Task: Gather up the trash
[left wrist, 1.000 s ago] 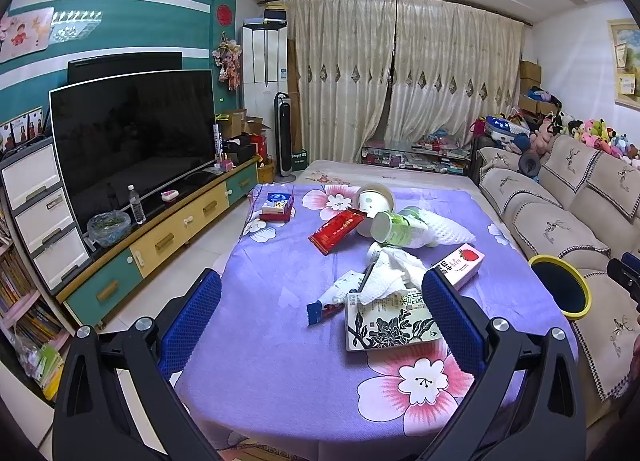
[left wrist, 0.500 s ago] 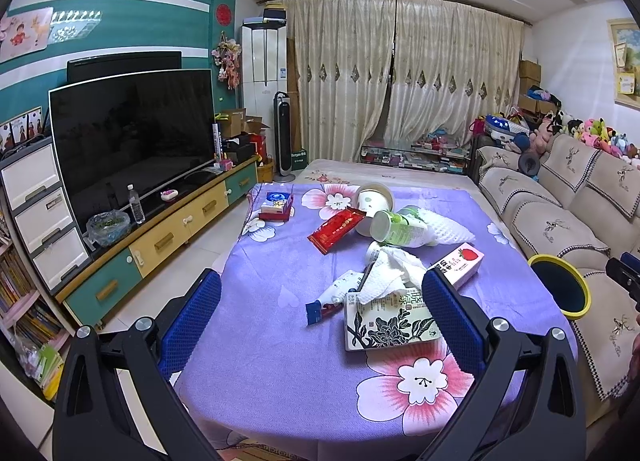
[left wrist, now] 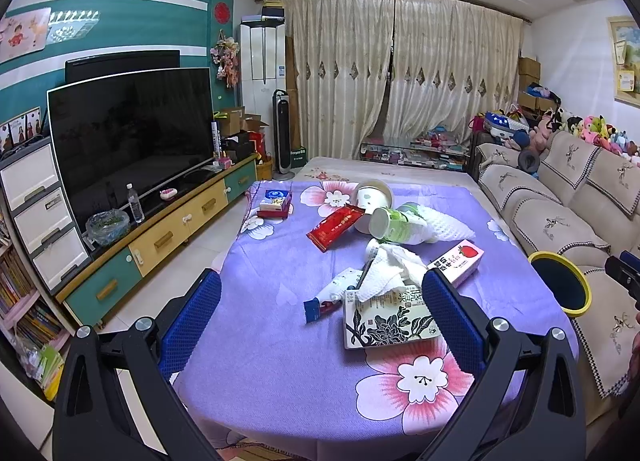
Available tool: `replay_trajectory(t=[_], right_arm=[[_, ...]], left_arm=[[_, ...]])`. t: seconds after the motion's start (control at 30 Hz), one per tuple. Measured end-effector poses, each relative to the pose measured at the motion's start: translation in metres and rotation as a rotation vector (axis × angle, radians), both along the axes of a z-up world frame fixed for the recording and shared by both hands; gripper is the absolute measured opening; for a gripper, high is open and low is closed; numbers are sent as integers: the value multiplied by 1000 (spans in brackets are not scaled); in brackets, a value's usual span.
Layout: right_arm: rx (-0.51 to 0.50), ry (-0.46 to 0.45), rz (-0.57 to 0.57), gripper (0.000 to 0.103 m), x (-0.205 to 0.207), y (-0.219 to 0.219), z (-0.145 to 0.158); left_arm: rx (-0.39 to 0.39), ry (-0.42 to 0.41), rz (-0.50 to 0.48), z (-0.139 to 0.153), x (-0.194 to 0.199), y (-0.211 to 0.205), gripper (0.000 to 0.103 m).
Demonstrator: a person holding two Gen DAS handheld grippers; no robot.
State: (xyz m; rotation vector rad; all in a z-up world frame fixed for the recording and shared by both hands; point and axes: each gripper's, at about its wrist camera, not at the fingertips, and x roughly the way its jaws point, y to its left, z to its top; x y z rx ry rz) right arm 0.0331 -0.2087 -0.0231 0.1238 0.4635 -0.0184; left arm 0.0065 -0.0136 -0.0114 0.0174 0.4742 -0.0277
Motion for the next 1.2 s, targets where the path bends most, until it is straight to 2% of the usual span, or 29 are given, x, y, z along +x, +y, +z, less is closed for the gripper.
replay_trajectory(t=[0.6, 0.9, 1.1, 1.13, 1.17, 1.2], right_arm=[[13, 44, 21, 97, 12, 5, -13], [28, 117, 87, 97, 55, 27, -35], [52, 129, 190, 96, 83, 52, -46], [59, 131, 213, 94, 87, 56, -47], [68, 136, 246, 85, 93, 62, -47], [66, 143, 263, 80, 98, 68, -47]], left_arm=[[-1, 4, -1, 0, 3, -1, 99], [-4, 30, -13, -8, 15, 2, 99], [-13, 45, -22, -18, 28, 4, 99], [-12, 43, -22, -20, 29, 5, 99], [-10, 39, -21, -21, 31, 5, 99], [-6, 34, -20, -22, 32, 5, 99]])
